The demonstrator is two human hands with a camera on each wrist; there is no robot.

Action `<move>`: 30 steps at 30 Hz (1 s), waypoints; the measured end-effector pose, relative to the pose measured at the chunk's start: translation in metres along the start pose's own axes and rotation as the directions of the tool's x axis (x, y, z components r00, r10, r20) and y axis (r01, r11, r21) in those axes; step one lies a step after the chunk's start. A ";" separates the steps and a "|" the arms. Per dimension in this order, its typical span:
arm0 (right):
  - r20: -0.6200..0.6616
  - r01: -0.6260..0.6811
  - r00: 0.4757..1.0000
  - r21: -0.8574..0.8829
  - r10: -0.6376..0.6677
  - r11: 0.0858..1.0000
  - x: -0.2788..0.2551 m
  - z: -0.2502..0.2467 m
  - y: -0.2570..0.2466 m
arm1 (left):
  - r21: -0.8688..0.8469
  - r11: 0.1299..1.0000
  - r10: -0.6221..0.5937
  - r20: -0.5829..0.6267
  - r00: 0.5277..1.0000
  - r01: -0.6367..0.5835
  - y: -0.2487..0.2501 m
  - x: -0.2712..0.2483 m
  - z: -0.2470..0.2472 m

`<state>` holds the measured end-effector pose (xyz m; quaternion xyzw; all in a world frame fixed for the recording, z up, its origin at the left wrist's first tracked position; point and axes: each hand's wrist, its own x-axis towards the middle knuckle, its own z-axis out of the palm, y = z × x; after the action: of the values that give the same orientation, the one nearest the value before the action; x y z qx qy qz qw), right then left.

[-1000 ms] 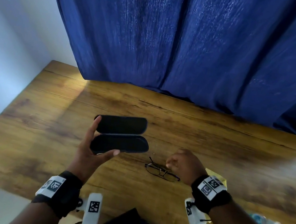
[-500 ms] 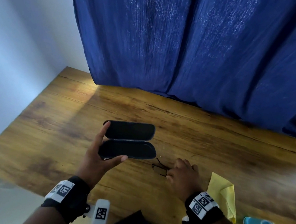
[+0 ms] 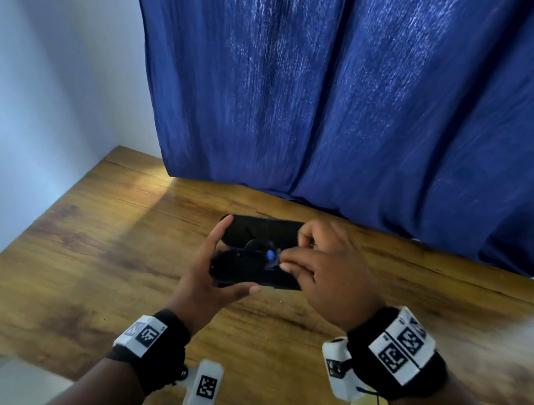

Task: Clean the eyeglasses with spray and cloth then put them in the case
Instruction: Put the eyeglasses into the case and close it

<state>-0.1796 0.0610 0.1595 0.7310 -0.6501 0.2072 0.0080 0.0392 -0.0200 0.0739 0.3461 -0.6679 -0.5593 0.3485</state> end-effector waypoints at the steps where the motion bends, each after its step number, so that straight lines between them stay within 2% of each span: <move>1: 0.008 0.021 1.000 -0.014 -0.021 1.000 0.001 0.003 -0.002 | -0.012 1.000 0.019 0.002 1.000 -0.019 0.004 0.002 0.003; 5: 0.043 0.022 0.999 -0.083 -0.019 0.996 0.001 0.006 -0.006 | -0.023 0.996 0.084 0.028 0.996 -0.084 0.017 0.005 0.008; 13: 0.117 0.045 0.993 -0.192 -0.022 0.980 -0.006 0.002 -0.009 | 0.050 0.990 0.130 0.049 0.990 -0.133 0.023 0.006 0.011; 20: 0.042 0.050 0.998 -0.083 -0.047 0.995 -0.004 -0.004 -0.006 | 0.018 0.988 0.150 0.058 0.987 -0.151 0.027 0.012 0.013; 25: 0.011 0.053 0.998 0.076 -0.054 0.996 -0.001 -0.009 0.002 | 0.030 0.986 0.165 0.034 0.986 -0.166 0.033 0.013 0.015; 27: -0.090 0.002 0.996 0.149 0.011 0.989 -0.003 -0.016 0.006 | 0.000 0.987 0.161 0.036 0.986 -0.162 0.034 0.014 0.015; 29: -0.222 -0.140 0.955 0.256 0.199 0.957 -0.006 -0.027 0.012 | -0.008 0.987 0.160 0.023 0.987 -0.160 0.034 0.015 0.014; 30: -0.236 -0.216 0.923 0.334 0.303 0.917 -0.008 -0.031 0.017 | -0.008 0.987 0.163 0.014 0.987 -0.163 0.034 0.015 0.014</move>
<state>-0.2057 0.0747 0.1808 0.5925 -0.6950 0.4056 -0.0385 0.0170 -0.0216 0.1071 0.2850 -0.6945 -0.5338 0.3892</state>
